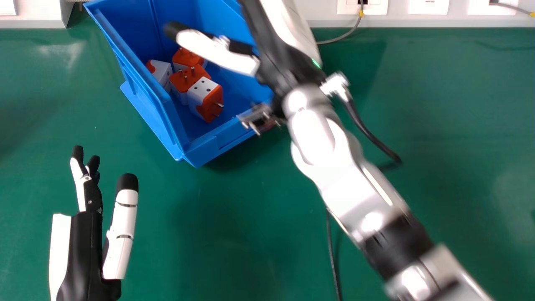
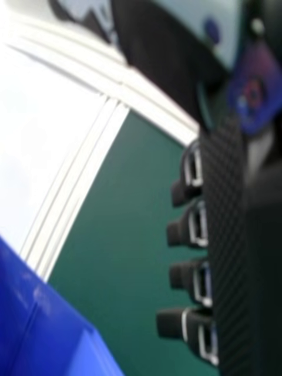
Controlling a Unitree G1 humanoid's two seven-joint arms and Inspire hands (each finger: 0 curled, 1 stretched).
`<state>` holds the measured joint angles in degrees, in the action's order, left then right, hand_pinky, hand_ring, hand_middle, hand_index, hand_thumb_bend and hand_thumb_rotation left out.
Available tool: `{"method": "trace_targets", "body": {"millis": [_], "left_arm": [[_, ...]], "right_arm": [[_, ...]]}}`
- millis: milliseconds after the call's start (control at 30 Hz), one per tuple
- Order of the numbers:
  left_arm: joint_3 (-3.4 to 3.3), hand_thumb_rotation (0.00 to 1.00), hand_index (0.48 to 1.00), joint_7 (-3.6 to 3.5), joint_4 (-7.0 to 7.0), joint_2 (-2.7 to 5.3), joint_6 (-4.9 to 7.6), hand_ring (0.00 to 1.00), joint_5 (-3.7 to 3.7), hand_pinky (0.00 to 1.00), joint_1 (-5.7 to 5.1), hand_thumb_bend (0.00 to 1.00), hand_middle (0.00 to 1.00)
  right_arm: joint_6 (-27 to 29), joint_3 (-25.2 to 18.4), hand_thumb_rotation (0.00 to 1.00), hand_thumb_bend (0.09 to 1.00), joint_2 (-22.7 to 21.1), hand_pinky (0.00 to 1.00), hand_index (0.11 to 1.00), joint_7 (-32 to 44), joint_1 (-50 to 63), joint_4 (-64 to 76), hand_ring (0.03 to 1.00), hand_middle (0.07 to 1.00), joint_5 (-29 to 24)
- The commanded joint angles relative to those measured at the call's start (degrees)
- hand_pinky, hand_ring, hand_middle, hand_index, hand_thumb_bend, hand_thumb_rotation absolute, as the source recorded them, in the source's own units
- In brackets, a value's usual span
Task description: Pick all objects and put in blue box
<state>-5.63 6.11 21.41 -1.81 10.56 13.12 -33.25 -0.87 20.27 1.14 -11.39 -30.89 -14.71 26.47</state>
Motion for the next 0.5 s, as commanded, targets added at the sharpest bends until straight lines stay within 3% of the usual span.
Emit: {"method": "trace_targets", "body": {"millis": [0, 100, 167, 300, 467], "left_arm": [[-1.84, 1.0, 1.0, -0.52, 0.43, -1.68, 1.47, 1.0, -1.3, 1.0, 1.41, 0.48, 1.0], [-2.53, 1.0, 1.0, -0.67, -0.46, -2.42, 1.58, 1.0, -1.71, 1.0, 2.72, 0.49, 1.0], [-2.85, 1.0, 1.0, -0.86, -1.43, -2.93, 1.67, 1.0, -1.95, 1.0, 4.21, 0.49, 1.0], [-3.41, 1.0, 1.0, -1.3, -3.89, -4.13, 2.13, 1.0, -2.43, 1.0, 7.35, 0.5, 1.0], [-5.13, 1.0, 1.0, -2.67, -7.13, -5.76, 3.56, 1.0, -4.78, 1.0, 9.64, 0.5, 1.0]], "right_arm": [[8.15, -2.05, 0.77, 0.522, -3.24, 0.95, 1.0, -0.3, 9.19, 14.34, 1.0, 1.0, -1.98], [12.71, -3.5, 0.84, 0.493, -4.27, 0.97, 1.0, -1.85, 15.41, 17.16, 1.0, 1.0, -3.25], [17.26, -4.86, 0.91, 0.48, -4.31, 0.99, 1.0, -4.14, 20.2, 16.96, 1.0, 1.0, -3.98], [24.61, -7.15, 0.96, 0.491, -4.19, 0.99, 1.0, -7.68, 26.64, 13.78, 1.0, 1.0, -4.86], [27.19, -8.82, 0.99, 0.507, -5.3, 0.95, 1.0, -7.43, 32.73, 11.86, 1.0, 1.0, -4.93]]}}
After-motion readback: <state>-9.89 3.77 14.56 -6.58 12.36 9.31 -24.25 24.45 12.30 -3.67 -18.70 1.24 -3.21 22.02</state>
